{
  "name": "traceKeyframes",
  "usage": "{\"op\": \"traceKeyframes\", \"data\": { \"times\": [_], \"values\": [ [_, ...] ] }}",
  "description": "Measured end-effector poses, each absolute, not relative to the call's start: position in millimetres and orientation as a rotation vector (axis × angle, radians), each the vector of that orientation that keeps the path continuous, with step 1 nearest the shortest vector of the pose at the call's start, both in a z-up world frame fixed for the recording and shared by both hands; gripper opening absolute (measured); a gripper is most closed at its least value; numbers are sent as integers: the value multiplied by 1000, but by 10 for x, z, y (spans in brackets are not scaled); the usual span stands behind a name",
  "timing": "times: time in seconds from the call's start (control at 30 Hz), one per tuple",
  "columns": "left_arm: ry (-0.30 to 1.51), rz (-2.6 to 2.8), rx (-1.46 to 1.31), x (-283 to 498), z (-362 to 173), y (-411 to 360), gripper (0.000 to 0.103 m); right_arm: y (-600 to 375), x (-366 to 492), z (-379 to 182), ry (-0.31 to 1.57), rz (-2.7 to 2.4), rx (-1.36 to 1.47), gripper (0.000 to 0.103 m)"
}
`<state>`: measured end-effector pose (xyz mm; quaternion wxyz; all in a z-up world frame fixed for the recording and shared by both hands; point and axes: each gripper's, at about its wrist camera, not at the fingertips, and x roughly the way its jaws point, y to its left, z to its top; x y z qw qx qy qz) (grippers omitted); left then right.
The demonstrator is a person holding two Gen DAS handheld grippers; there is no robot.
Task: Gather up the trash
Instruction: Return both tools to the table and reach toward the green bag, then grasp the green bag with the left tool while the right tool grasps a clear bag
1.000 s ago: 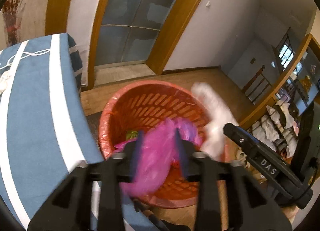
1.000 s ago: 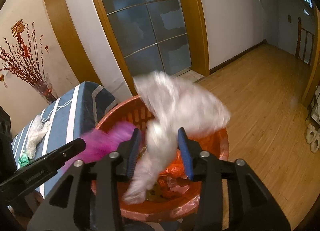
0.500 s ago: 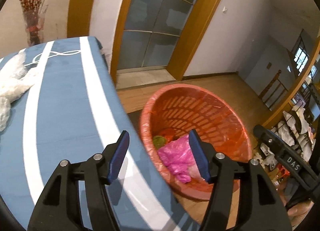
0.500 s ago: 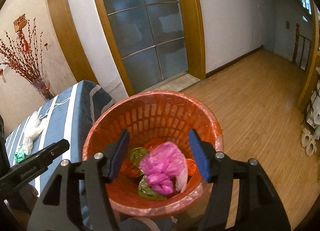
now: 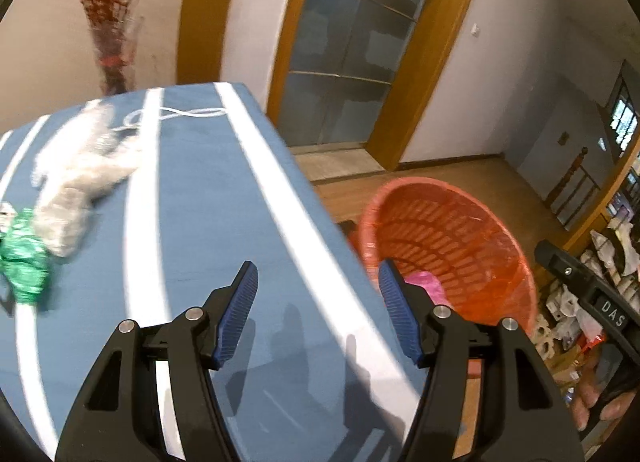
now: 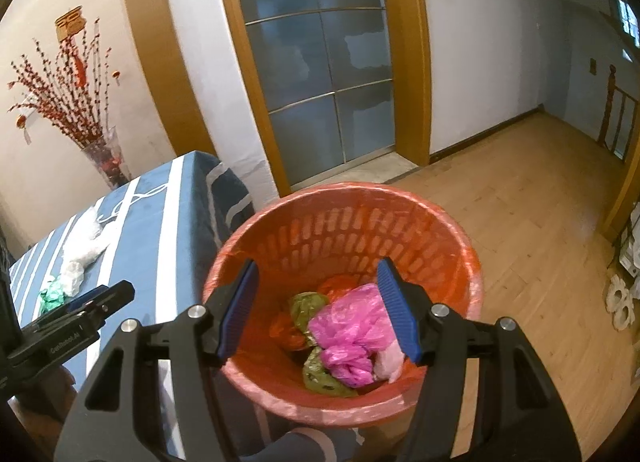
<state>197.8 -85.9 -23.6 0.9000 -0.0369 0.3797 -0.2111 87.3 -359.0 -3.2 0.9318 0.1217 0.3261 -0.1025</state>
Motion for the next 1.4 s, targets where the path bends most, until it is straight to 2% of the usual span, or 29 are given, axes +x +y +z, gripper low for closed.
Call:
{"op": "traceKeyframes", "data": {
  "times": [0.1,0.37,0.57,0.77,1.03,1.2,1.3,1.4],
  "values": [
    [764,-377,-75,1975,-205,-585,69,-3449,902,-12,671,-183,237,61],
    [711,-148,-66,2037,-158,419,74,-2952,1035,19,684,-84,194,61],
    [732,14,-162,2139,-233,1247,74,-2496,1145,-3,695,-16,145,61],
    [760,25,-208,2309,-322,1423,73,-2087,1243,-35,713,48,101,61],
    [838,30,-238,2434,-563,1443,54,-1764,1335,-41,725,95,52,61],
    [828,-8,-276,2421,-580,1497,32,-1626,1373,-66,733,115,38,61],
    [816,-23,-280,2385,-563,1538,27,-1535,1390,-62,735,129,25,61],
    [796,-21,-270,2310,-530,1602,27,-1457,1414,-60,736,142,14,61]
  ]
}}
